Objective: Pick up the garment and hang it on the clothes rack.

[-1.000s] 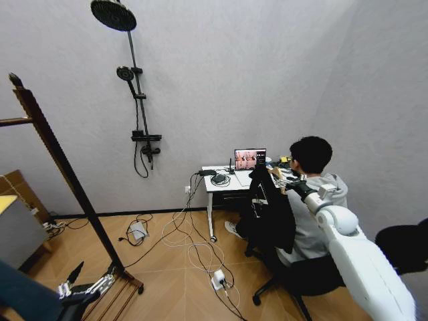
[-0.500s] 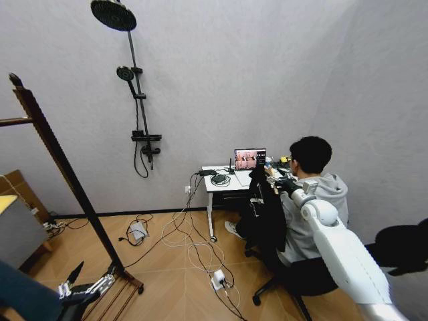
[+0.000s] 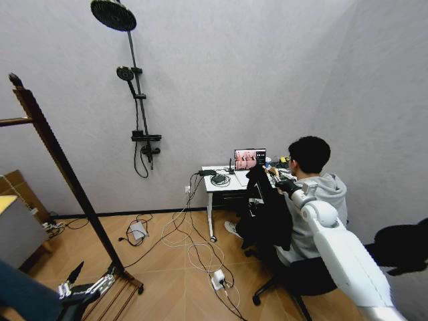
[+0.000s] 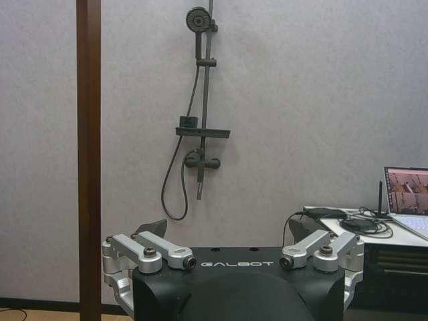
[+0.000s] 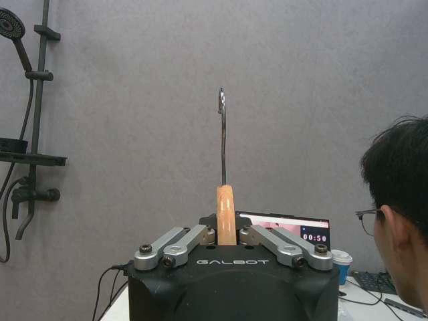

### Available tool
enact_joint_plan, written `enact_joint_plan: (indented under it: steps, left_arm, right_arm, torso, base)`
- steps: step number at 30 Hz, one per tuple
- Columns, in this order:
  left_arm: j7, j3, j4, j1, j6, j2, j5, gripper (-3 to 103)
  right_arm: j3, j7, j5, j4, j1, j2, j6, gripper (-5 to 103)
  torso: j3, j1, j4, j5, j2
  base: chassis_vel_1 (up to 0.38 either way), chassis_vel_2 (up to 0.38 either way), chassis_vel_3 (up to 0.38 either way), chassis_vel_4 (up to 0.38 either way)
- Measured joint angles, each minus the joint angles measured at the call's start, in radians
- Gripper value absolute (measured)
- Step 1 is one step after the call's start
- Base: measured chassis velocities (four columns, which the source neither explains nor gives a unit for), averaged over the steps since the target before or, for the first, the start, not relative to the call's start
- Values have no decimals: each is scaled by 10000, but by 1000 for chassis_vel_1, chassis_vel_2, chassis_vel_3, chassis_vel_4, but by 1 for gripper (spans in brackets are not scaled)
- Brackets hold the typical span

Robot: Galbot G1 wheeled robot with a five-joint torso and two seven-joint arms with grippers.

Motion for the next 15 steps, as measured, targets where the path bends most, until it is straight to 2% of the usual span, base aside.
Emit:
enact_joint_plan:
  steps: [9,15]
  left_arm:
    - [-1,0,0,0,0,0,0,100]
    - [0,0,0,0,0,0,0,100]
  right_arm:
    - [138,105,44,372,-249,-43,-62,10]
    - [139,484,300,2143,-899,-68,-234,10]
  torso:
    - [1,0,2,0,-1]
    - [1,1,-1,-2,0]
  base:
    - [0,0,0,0]
    - [0,0,0,0]
